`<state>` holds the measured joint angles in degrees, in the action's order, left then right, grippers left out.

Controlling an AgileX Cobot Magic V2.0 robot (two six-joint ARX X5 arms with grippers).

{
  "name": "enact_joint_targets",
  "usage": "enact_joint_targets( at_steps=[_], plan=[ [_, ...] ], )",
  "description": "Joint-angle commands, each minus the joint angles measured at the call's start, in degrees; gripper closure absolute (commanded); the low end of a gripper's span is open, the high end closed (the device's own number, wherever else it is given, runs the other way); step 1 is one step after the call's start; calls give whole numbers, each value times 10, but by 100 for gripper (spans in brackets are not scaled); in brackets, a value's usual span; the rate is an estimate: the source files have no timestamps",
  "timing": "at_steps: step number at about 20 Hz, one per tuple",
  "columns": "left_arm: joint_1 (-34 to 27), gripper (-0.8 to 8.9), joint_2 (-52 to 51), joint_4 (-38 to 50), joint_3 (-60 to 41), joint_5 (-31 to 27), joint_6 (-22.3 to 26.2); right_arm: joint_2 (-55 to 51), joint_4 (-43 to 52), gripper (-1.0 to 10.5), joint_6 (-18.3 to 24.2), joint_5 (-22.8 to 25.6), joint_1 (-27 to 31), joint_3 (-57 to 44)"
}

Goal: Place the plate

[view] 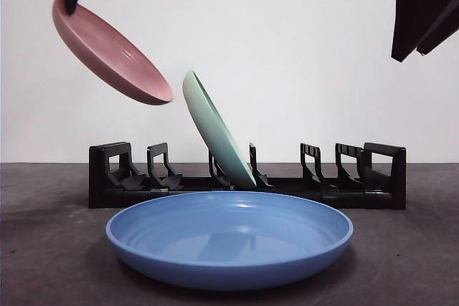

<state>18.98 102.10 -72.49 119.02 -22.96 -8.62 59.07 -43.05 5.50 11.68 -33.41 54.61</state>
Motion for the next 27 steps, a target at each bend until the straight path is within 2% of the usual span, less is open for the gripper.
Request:
enact_joint_targets(
  at_steps=[1,6,13,16,18,20,22,27],
  plan=[
    [2,799,9,-16,29,-17,7,5,2,705,-10,-1,-3,9],
    [-1,799,9,-75,32,-24,7,5,0,705,-10,-1,-3,9],
    [10,799,-57,-76,24,-18,1,5,-4,705,-21,-1,-3,9],
    [10,799,-114,-66,-7,10,-5,5,-8,705,-21,-1,-3,9],
    [10,799,-162,-45,-50,13,-8,5,-8,705,-21,-1,-3,9],
    [10,799,-219,-2,-120,46,-17,5,-8,705,-25,-1,-3,9],
    [10,799,-279,45,-205,75,-35,5,-8,705,-25,-1,-3,9],
    [28,799,-410,124,-410,101,-86,5,-7,705,-25,-1,-3,9]
  ],
)
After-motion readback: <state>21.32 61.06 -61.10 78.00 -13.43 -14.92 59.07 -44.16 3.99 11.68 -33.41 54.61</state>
